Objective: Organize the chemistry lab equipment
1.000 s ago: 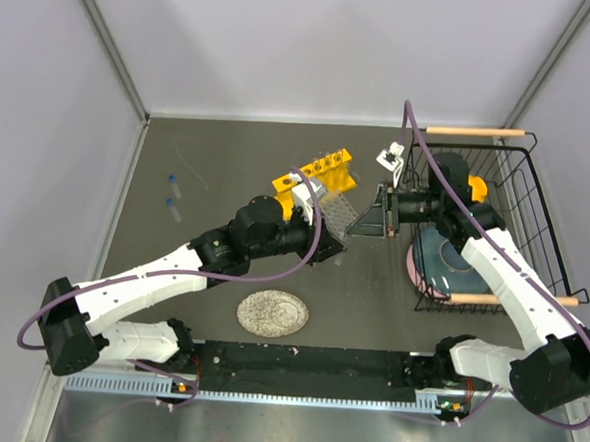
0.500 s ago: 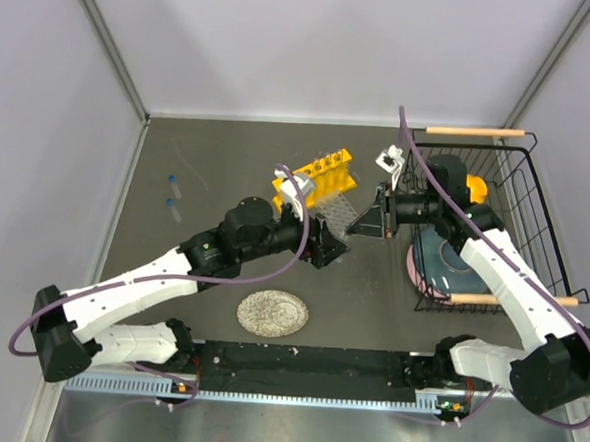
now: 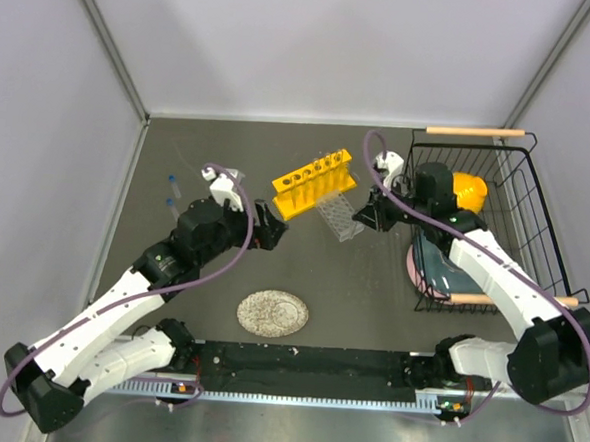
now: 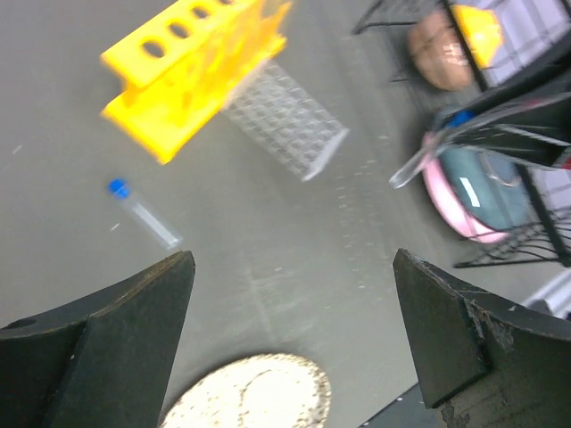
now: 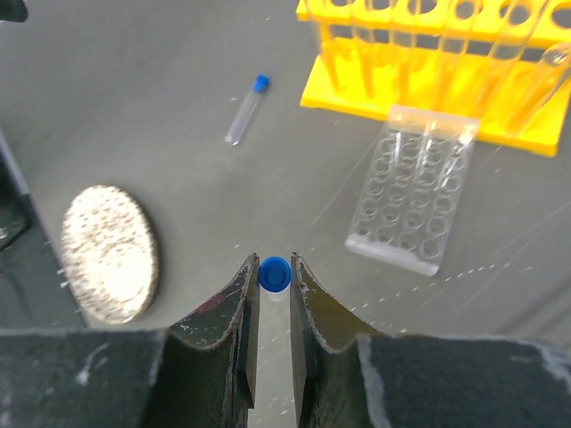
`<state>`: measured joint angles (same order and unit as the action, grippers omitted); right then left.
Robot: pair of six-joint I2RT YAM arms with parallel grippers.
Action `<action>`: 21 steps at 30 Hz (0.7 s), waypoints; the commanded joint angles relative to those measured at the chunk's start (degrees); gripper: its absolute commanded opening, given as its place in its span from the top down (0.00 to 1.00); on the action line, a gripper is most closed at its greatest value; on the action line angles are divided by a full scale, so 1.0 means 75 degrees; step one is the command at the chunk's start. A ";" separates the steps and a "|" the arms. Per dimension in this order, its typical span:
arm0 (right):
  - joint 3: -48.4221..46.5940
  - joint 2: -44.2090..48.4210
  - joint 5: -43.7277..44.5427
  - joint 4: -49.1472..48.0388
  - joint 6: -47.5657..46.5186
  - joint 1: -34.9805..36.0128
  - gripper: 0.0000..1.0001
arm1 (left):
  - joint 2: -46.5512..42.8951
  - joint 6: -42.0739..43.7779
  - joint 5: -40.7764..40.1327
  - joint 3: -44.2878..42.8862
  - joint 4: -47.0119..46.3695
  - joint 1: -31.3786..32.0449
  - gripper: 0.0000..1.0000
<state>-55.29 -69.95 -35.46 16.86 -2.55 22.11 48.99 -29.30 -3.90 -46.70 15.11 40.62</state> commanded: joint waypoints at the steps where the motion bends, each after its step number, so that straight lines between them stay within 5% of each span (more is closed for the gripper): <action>1: 0.0153 -0.0328 0.1117 -0.1544 -0.0726 0.0344 0.89 | -0.0345 -0.0277 0.0215 0.0448 0.0492 -0.0786 0.01; 21: -0.0058 -0.2414 0.1927 -0.3854 -0.1747 0.1060 0.88 | -0.0345 -0.0054 0.0075 0.0707 0.0867 -0.1221 0.01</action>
<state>-53.30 -86.02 -20.97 -6.85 -14.46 28.18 47.13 -30.50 -2.46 -41.45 21.61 31.90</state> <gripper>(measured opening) 0.156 0.987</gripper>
